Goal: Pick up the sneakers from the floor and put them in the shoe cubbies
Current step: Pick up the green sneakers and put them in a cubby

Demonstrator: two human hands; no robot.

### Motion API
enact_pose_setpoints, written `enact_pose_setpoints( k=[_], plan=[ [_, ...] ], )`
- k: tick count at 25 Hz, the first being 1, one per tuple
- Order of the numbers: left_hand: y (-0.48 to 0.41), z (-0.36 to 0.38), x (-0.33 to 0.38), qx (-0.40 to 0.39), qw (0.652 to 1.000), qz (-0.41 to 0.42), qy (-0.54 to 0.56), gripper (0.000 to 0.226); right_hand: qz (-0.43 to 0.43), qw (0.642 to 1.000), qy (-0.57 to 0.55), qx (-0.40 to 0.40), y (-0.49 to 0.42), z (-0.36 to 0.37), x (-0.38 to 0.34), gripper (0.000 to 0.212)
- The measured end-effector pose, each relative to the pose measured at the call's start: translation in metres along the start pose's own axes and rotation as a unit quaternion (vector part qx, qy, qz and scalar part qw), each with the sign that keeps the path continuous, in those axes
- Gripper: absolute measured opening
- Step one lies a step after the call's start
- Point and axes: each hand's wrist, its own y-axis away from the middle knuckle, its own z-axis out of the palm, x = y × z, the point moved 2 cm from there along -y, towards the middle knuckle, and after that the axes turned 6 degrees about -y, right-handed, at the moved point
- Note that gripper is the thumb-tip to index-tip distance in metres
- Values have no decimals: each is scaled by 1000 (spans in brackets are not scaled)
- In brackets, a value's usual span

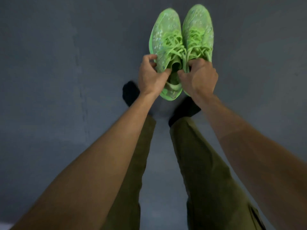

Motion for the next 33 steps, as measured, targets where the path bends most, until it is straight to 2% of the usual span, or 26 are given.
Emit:
enact_pose_setpoints(
  k=[4,8,15,19,24,27,33],
  plan=[
    [67,-53,-20,54,994,-28,92,70,-75,995,51,-30,62,-37,-53,26],
    [137,-108,-25,87,973,-65,203,75,-157,980,106,-60,123,-86,-119,25],
    [283,-219,-28,181,922,-96,328,83,-326,919,195,-103,249,-156,-237,21],
    [363,-272,-70,270,869,-106,401,75,-436,861,227,-134,347,-162,-298,22],
    [483,-316,-174,382,794,-140,452,84,-558,763,271,-183,512,-129,-341,24],
    [558,-321,-255,446,727,-179,491,81,-623,692,298,-211,624,-89,-342,26],
    [698,-317,-415,517,629,-244,526,77,-697,575,332,-270,829,-3,-312,26]
  ],
)
